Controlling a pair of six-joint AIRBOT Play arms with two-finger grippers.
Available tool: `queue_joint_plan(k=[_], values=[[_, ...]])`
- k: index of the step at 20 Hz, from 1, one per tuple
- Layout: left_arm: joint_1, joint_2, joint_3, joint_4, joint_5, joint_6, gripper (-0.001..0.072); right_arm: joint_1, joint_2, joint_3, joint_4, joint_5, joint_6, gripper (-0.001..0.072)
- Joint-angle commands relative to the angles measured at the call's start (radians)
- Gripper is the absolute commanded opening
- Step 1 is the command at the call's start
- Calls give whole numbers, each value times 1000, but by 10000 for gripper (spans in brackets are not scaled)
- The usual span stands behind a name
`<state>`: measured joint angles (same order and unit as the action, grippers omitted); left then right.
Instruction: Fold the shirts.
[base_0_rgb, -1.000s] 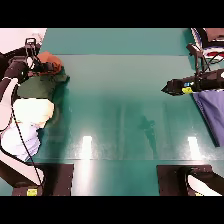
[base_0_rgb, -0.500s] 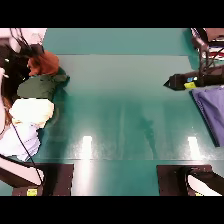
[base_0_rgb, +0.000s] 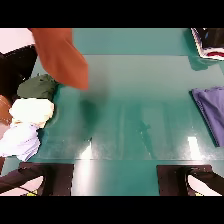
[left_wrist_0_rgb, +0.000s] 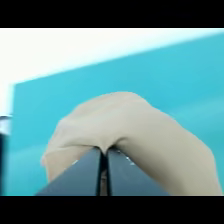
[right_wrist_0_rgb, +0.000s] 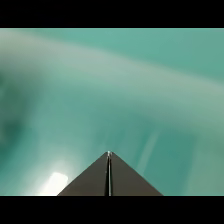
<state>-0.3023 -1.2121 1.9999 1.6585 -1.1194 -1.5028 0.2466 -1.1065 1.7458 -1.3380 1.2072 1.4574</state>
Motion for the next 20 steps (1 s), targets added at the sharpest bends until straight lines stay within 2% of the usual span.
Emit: queue_joint_plan(k=[1,4,6,8,12,16,18,20], values=[[-226,39,-106,-39,-113,-85,25,0,0,97,-26,5,0,16],[-372,-3,-293,-143,-29,-118,37,0,0,103,-25,50,0,16],[-416,-53,-384,-212,70,-118,583,0,0,103,-25,108,0,16],[-398,-106,-399,-212,101,-122,592,0,0,103,-26,148,0,16],[-225,-176,-401,-230,69,-144,592,0,0,103,-25,197,0,16],[-79,-305,-462,-392,23,-138,593,0,-3,103,-24,220,1,16],[-46,-370,-493,-505,23,-92,592,1,-4,103,-24,222,1,15],[-38,-418,-502,-623,0,-5,594,1,-5,103,-24,226,1,16]])
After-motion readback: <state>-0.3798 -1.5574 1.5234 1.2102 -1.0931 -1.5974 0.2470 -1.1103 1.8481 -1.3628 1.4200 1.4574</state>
